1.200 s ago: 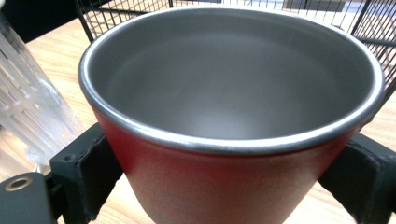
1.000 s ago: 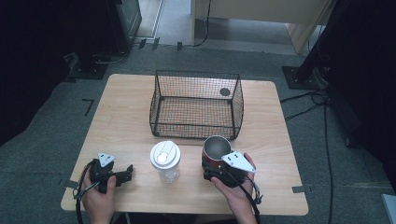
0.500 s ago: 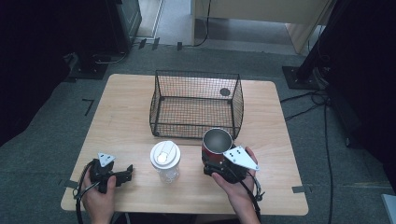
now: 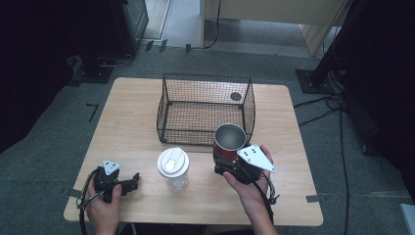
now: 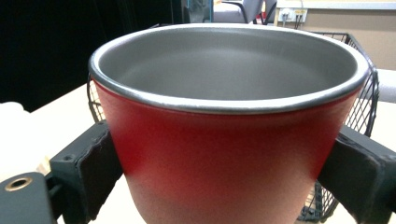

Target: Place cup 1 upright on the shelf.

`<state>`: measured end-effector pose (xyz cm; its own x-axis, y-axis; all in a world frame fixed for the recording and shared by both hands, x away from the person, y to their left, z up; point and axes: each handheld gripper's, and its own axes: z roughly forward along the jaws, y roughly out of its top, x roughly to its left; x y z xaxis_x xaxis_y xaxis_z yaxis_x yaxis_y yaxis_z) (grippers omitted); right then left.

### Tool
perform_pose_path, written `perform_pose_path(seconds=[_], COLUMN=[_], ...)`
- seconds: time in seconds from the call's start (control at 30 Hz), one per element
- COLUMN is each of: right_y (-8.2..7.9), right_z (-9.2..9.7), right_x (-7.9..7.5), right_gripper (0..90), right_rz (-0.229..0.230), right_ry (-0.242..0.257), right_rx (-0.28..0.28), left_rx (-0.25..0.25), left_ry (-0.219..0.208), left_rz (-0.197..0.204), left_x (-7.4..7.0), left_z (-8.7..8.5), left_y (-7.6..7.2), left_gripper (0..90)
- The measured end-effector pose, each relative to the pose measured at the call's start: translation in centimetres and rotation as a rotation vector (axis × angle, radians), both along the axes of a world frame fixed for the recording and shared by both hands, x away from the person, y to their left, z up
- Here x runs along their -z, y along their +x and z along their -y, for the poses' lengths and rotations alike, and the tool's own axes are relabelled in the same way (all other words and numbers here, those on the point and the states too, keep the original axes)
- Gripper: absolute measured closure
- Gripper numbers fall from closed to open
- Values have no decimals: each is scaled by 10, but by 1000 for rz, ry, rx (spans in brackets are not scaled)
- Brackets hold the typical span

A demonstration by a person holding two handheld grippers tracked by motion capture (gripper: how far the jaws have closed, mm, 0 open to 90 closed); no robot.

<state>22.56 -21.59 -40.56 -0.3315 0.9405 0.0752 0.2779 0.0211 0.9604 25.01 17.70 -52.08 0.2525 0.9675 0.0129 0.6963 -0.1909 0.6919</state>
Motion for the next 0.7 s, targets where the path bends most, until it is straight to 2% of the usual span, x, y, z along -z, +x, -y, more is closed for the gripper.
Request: perform_pose_path(seconds=[0.17, 0.33, 0.6, 0.7], right_y=[6, 11, 23, 27], right_z=[1, 2, 3, 4], right_x=[-8, -16, -26, -27], right_gripper=[75, 75, 75, 75], right_rz=[15, 50, 139, 191], right_ry=[11, 0, -12, -14], right_rx=[8, 25, 59, 64], left_rx=[1, 1, 1, 1], left_ry=[1, 1, 1, 1], left_rz=[-1, -1, -2, -2], left_x=[0, 0, 0, 0], left_z=[0, 0, 0, 0], left_y=[0, 0, 0, 0], left_gripper=[0, 0, 0, 0])
